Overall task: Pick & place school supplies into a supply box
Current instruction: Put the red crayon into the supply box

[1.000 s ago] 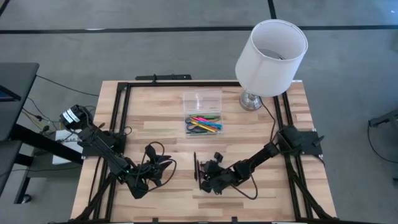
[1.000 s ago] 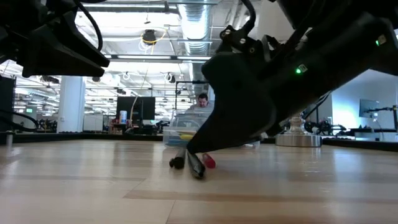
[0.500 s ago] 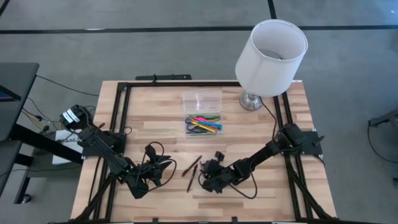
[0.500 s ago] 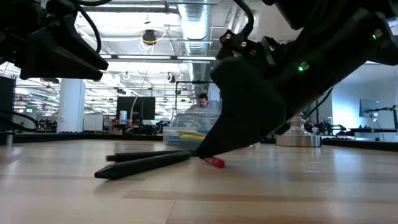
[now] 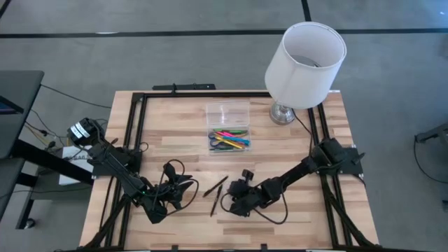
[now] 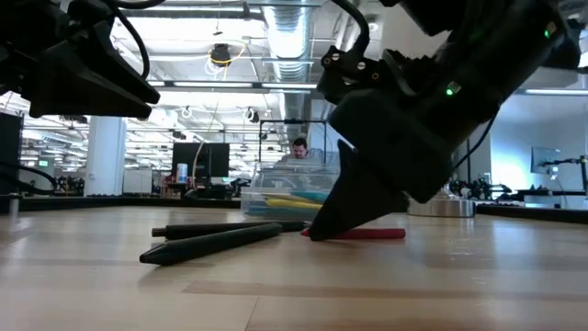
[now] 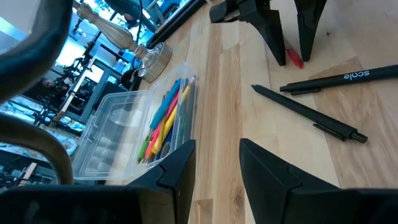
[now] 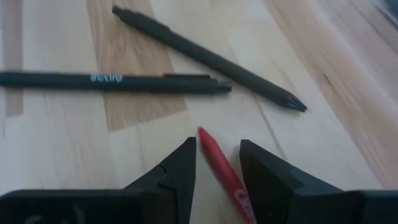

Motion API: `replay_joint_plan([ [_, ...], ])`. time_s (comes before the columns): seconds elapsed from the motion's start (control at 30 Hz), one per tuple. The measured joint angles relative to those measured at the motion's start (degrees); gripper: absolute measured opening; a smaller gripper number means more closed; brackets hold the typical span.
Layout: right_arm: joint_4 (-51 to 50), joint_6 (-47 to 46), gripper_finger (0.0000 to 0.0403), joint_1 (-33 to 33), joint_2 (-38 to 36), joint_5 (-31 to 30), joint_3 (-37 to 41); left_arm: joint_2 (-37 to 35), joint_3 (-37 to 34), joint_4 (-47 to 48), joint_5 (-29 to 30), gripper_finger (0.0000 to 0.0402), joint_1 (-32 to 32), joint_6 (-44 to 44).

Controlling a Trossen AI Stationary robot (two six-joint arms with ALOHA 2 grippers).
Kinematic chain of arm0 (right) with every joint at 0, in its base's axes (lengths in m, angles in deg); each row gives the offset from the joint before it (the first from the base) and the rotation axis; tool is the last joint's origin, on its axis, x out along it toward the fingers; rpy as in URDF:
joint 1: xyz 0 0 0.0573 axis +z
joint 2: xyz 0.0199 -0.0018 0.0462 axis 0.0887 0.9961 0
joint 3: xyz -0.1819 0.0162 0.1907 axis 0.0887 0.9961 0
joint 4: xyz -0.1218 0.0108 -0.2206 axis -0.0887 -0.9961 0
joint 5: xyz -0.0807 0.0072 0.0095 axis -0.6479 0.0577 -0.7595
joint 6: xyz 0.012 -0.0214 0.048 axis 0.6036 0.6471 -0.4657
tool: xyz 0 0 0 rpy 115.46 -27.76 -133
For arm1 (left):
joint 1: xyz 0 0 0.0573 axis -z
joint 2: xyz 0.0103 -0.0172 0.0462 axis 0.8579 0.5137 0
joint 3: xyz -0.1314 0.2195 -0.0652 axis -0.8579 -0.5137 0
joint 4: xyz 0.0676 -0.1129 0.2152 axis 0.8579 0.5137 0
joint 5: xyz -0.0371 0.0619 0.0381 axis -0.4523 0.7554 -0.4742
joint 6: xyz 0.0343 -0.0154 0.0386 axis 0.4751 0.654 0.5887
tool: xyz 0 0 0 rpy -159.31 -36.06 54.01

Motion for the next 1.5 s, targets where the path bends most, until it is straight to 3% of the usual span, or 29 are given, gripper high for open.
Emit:
replay_joint_plan([
  [0.37,-20.29,5.79,0.0120,0.13,-0.03,2.22,-7.51,0.00,0.00,0.74,-0.39,0.0119,0.00,-1.11],
  [0.57,-31.76,5.83,0.0120,0.11,-0.01,6.36,-10.75,0.00,0.00,0.92,-0.39,0.0119,0.00,-1.46],
  [1.33,-32.12,16.02,0.0097,-5.26,-0.10,12.86,-12.67,0.00,0.00,0.77,-1.51,0.0119,0.00,-1.77],
  [1.5,-31.73,19.36,0.0097,-7.48,-0.11,17.98,-13.11,0.00,0.00,0.78,-1.53,0.0119,0.00,-1.77],
])
